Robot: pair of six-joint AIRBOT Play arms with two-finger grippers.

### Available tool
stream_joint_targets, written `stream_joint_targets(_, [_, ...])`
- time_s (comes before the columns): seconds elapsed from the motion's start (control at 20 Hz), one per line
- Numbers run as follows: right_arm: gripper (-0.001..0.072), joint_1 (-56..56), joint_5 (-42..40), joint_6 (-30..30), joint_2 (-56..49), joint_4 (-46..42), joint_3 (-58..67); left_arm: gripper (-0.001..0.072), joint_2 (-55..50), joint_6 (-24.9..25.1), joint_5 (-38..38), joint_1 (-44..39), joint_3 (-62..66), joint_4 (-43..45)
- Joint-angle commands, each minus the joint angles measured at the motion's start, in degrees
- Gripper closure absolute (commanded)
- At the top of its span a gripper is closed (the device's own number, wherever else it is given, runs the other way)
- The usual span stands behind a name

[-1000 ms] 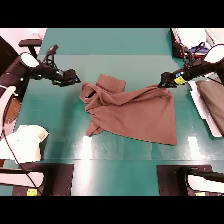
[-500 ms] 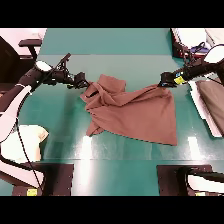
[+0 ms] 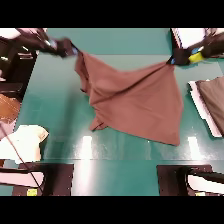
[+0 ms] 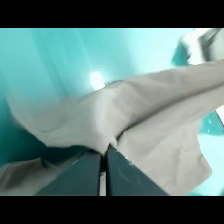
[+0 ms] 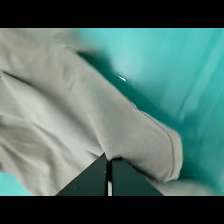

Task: Fold the shirts.

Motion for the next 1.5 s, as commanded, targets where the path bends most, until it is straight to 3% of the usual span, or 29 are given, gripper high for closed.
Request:
stream_joint_targets(0.0, [0.07,-0.02,3.02,-0.22,3.91,-0.13,11.58,0.0684,11.06,0.09,-1.33,0.09,9.55,3.85])
stream_joint_targets(0.4, [0.07,-0.02,0.04,0.0,22.49,-8.15,9.6,0.0684,34.23,0.02,6.69,0.09,13.27,6.43])
stream_joint_targets(0.7, [0.0701,-0.02,-2.47,0.76,23.89,-9.07,14.19,0.0685,37.31,-0.55,10.58,0.09,13.38,8.94])
stream_joint_targets(0.85, [0.07,-0.02,-0.39,2.27,19.06,-9.07,17.66,0.0684,34.38,-4.31,9.11,0.09,13.14,18.75])
stream_joint_targets(1.0, [0.07,-0.02,-0.17,3.32,13.46,-8.98,12.46,0.0683,28.46,-8.17,4.11,0.09,10.78,28.83])
stream_joint_targets(1.2, [0.07,-0.02,0.22,3.26,1.7,-8.92,3.3,0.0683,15.8,-9.05,-2.54,0.09,3.48,29.99])
stream_joint_targets(1.45, [0.0699,-0.02,-4.11,2.45,-13.53,-8.31,-0.66,0.066,-1.38,-9.4,-0.52,0.09,-3.72,29.86])
